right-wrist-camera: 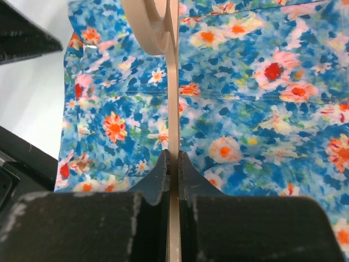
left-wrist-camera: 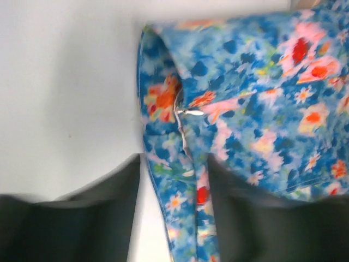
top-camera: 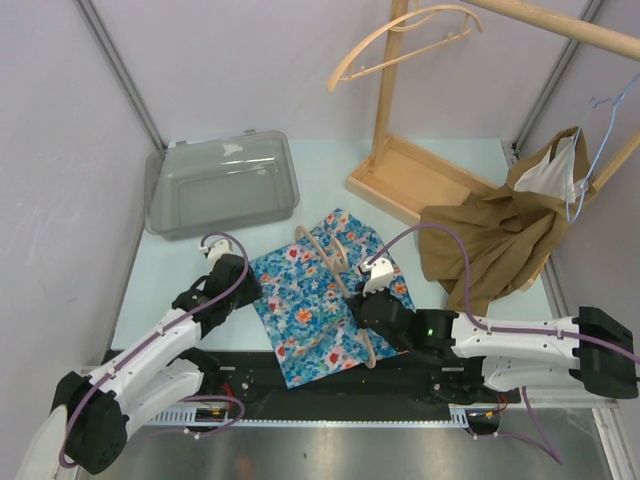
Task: Place the skirt on the hanger
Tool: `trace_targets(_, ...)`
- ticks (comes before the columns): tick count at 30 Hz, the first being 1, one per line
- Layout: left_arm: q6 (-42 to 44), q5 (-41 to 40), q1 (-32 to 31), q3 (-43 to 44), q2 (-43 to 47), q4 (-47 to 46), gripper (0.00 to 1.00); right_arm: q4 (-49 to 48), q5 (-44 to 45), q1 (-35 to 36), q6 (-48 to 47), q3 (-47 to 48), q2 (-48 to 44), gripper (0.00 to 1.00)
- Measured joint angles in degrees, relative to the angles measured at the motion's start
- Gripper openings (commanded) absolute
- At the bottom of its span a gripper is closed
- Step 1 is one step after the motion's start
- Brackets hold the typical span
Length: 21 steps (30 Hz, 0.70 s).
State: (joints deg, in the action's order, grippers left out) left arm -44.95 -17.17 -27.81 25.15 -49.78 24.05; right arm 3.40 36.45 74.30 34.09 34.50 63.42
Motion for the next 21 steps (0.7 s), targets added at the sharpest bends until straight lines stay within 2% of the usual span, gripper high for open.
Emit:
trace_targets(2,0.13,-0.04,0.07,0.35,0.04,0.04,0.81,1.33,0.7,0.76,-0.72,0.11,-0.76,0.0)
trace_targets(5,0.35,0.02,0.17,1.2,0.44,0.52,0.86,4.2,1.6,1.73,-1.92,1.33,-1.9,0.0)
trace_targets(15,3.04,2.86,0.26,11.28,2.89,3.87,0.89,15.17,3.26,2.99,-8.96,15.13,-8.07,0.0)
trace_targets(21,9.22,8.46,0.35,19.58,7.32,4.24,0.89,20.92,1.07,3.02,-13.18,24.92,-10.16,0.0)
